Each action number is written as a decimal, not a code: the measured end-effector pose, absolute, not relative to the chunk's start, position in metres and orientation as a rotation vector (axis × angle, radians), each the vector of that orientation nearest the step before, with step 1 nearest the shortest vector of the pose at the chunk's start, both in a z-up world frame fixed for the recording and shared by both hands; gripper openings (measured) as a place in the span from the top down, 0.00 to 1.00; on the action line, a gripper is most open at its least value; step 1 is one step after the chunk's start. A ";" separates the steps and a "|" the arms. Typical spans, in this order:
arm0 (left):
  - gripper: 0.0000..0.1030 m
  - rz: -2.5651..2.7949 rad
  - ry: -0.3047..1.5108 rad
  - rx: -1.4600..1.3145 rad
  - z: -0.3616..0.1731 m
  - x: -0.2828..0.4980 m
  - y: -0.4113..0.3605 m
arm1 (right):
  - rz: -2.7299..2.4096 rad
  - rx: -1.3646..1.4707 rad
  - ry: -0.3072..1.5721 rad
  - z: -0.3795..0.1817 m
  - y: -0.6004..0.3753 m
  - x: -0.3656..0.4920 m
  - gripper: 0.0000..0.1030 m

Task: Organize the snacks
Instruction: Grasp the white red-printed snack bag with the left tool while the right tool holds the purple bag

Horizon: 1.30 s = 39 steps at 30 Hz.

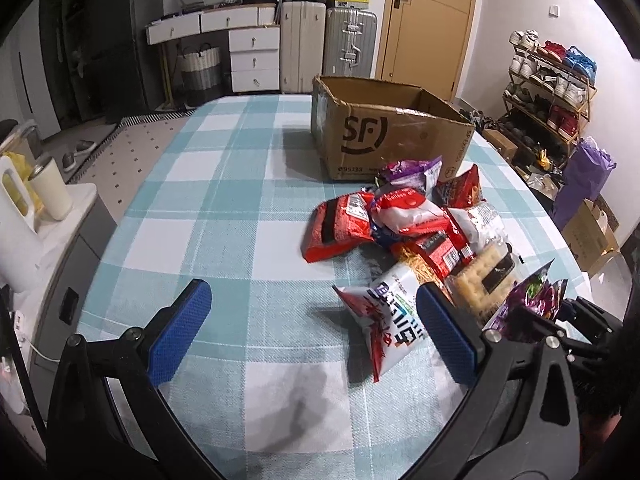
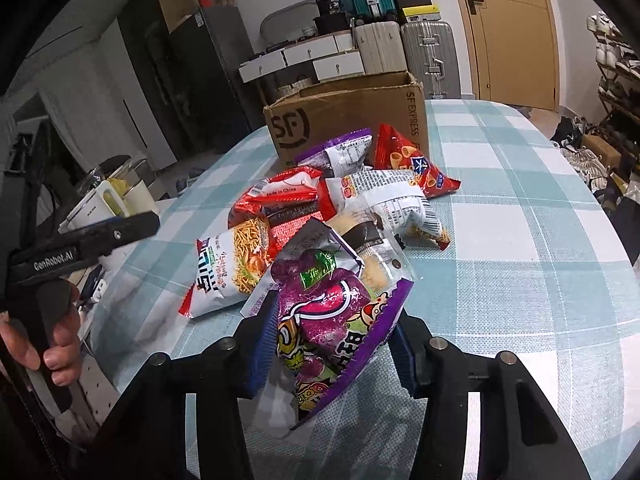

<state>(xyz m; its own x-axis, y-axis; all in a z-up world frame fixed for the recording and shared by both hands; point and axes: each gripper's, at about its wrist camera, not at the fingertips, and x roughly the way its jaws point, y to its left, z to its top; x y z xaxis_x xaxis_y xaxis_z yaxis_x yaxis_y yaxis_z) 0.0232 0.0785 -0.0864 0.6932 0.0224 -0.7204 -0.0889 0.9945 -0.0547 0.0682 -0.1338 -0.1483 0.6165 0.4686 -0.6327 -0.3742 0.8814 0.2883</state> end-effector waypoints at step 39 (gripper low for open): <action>0.10 -0.145 1.003 -0.300 -0.162 0.092 0.052 | 0.461 0.178 0.771 -0.159 -0.164 0.063 0.51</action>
